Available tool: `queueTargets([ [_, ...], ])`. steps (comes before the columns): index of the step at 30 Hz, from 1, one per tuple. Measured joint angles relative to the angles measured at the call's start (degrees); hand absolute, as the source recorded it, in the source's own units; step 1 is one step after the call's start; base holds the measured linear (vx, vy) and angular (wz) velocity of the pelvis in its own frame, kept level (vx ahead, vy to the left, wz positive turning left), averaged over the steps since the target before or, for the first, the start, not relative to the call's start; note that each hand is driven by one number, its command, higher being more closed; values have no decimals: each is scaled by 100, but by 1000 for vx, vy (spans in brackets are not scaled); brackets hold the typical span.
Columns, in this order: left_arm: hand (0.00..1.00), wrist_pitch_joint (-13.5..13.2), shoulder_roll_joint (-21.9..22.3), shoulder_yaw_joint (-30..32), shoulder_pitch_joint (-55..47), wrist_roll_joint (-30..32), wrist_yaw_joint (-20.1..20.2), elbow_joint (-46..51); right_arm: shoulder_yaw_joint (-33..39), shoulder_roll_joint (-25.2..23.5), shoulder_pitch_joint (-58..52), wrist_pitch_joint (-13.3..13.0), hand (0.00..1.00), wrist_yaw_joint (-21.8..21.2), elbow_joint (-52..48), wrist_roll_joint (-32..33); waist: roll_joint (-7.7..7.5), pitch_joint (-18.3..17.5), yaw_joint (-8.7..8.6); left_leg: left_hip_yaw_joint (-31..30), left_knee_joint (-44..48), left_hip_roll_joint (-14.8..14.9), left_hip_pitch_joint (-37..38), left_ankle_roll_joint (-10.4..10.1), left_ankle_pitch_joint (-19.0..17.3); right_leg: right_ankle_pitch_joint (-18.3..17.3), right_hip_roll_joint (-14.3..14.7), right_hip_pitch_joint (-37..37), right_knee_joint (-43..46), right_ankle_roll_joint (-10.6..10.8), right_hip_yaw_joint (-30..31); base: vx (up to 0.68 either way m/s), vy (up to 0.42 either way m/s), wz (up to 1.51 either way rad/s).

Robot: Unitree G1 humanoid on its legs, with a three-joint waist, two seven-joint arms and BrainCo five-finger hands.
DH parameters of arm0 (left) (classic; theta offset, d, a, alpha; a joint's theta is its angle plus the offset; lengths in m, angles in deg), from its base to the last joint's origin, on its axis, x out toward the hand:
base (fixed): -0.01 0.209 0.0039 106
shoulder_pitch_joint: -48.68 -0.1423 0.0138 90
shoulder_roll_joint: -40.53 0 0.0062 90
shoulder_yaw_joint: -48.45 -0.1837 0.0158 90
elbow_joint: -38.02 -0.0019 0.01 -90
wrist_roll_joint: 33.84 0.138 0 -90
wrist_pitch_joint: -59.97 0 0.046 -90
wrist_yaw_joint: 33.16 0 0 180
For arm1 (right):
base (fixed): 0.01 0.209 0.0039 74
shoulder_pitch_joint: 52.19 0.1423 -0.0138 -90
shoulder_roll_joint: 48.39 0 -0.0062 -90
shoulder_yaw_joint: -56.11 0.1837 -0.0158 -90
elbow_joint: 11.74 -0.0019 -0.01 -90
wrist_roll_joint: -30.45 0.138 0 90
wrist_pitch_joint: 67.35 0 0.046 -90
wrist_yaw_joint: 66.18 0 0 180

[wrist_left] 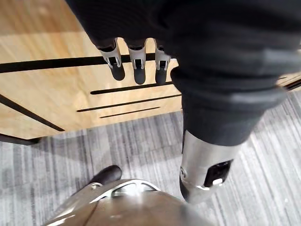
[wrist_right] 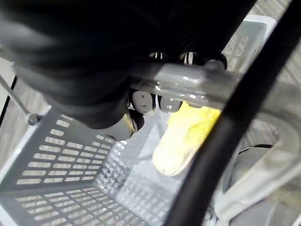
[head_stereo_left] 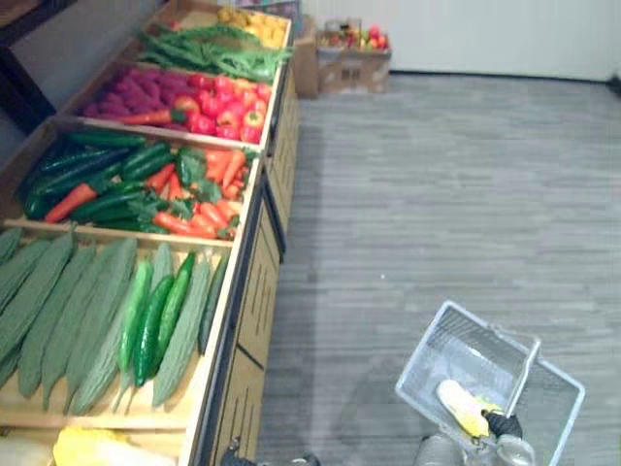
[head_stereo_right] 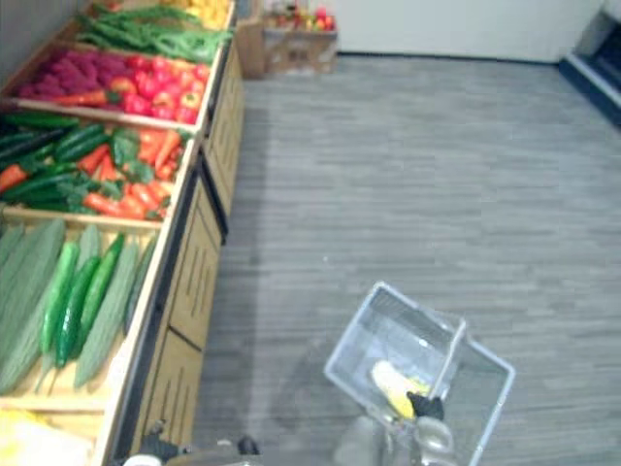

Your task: Pick vegetable in the basket

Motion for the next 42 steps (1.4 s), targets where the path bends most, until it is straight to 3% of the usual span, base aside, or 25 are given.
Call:
queueTargets([
  [3,0,3,59,23,33,4,7,1,-8,0,69,-42,100,-9,-34,3,70,40,2,136,-75,167,66,-44,-6,-79,340,-195,-955,73,-541,223,-27,-7],
  [5,0,8,95,74,53,7,5,1,-4,-27,84,-42,100,-20,-29,2,86,50,6,226,-76,253,77,-170,-20,186,577,-230,-2230,238,-594,310,-142,-9],
  [7,0,27,104,105,93,13,-1,2,42,-95,110,-35,100,-14,-35,3,-11,68,55,296,-74,318,233,-489,-135,1022,623,-230,-3156,146,-553,304,-239,-14],
  [8,0,36,134,144,124,12,-2,-21,41,-71,161,-25,100,-17,-30,3,104,109,75,304,-82,424,305,-588,-146,1067,740,-208,-3085,6,-596,251,-233,-30],
  [9,0,27,232,216,137,18,-4,-25,38,-61,238,10,100,-8,-41,2,242,101,59,374,-111,570,313,-748,-39,973,872,-242,-2975,-73,-650,285,-257,-34],
  [10,0,26,289,241,223,17,-4,-97,44,-26,286,-3,100,-7,-64,1,302,135,47,448,-224,617,417,-879,168,491,893,-438,-2394,-111,-586,272,-246,-29],
  [13,0,23,290,230,241,20,-2,-119,58,96,243,37,100,-2,-73,2,282,106,13,403,-162,675,704,-997,365,-356,743,-538,-1453,-77,-517,251,-286,1],
  [14,0,12,291,231,240,20,-2,-109,56,136,174,35,100,1,-54,1,301,59,9,298,422,799,510,-997,365,-625,697,-456,-1302,-64,-561,179,-237,19],
  [17,0,15,275,247,237,7,3,-55,33,245,153,66,100,-7,48,1,372,29,-113,-208,2154,1225,-386,-1082,564,-690,749,-136,-1508,-116,-797,227,-236,30],
  [19,0,9,285,285,217,-27,2,36,-92,407,126,150,100,-11,218,2,361,82,-58,-727,3663,1514,-1077,-1226,1421,-712,889,429,-1898,-177,-872,300,-134,14],
  [20,0,-7,283,286,212,-41,7,42,-123,415,126,171,100,-4,264,0,366,85,-36,-837,4024,1539,-1242,-1393,1147,-713,915,599,-2050,-184,-889,282,-43,-5],
  [22,0,-22,282,303,212,-81,2,90,-179,428,21,185,100,39,265,-11,355,90,5,-745,4160,1426,-1633,-1296,301,-572,950,1199,-2615,-45,-901,278,12,-7],
  [24,0,-27,303,371,212,-197,2,127,-188,371,8,196,100,92,260,-13,354,90,71,-516,3141,1307,-1789,-1105,75,-483,929,1434,-2853,106,-897,270,146,-18],
  [25,0,-25,323,463,212,-210,0,129,-187,335,15,194,100,101,239,-14,356,90,75,-432,2427,1249,-1838,-980,147,-469,898,1489,-2892,138,-885,330,296,-24],
  [26,0,-15,389,595,210,-206,-11,132,-192,314,18,195,100,128,194,-18,361,87,77,-336,1366,1142,-1818,-681,507,-468,832,1550,-2910,321,-864,277,298,-17],
  [27,0,-11,447,667,205,-206,-17,128,-194,318,-8,194,100,130,153,-19,396,70,82,-315,915,1103,-1830,-583,868,-476,811,1573,-2903,425,-855,334,387,-5],
  [28,0,-8,416,836,207,-175,-7,138,-212,222,-94,218,100,169,34,-20,279,-7,137,-192,699,819,-1826,-402,1135,-480,571,1668,-2917,719,-858,292,292,13],
  [29,0,-13,407,852,192,-157,-34,198,-257,175,-196,202,100,183,-38,-23,227,-44,147,-168,652,720,-1846,-345,1095,-460,522,1685,-2979,749,-941,351,271,32],
  [31,0,-10,370,868,193,-93,-46,348,-424,-26,-314,193,100,191,-184,-38,7,-78,230,-105,687,460,-1956,-222,947,-275,456,1900,-3423,711,-1179,269,105,32],
  [35,0,16,369,836,16,17,-25,305,-611,-222,-266,152,100,92,-243,-112,-16,-123,402,17,994,519,-1677,-276,527,34,482,2165,-3548,732,-966,189,56,-21],
  [37,0,29,370,725,-30,17,-59,185,-612,-122,-268,150,100,87,-160,-129,57,-215,399,6,920,548,-1428,-353,264,35,330,1842,-2607,731,-754,165,81,-29],
  [39,0,30,250,486,-55,19,-56,100,-613,-65,-221,139,100,88,-118,-111,-31,-248,392,146,655,425,-1099,-334,201,139,-86,1212,-1239,579,-422,67,77,-21],
  [40,0,39,156,362,-87,19,-48,67,-596,-40,-172,133,100,85,-76,-54,-88,-250,338,139,464,326,-862,-320,194,519,-319,843,-431,177,-243,69,71,-5],
  [41,0,44,132,287,-111,19,-43,61,-595,-38,-172,105,100,86,-76,-45,-85,-257,293,118,366,304,-737,-307,191,823,-379,701,-159,176,-109,131,76,12],
  [42,0,44,111,217,-172,14,-25,81,-577,-54,-121,71,100,86,-71,-45,25,-278,203,71,265,333,-544,-247,162,1007,-391,515,317,282,146,182,41,23],
])
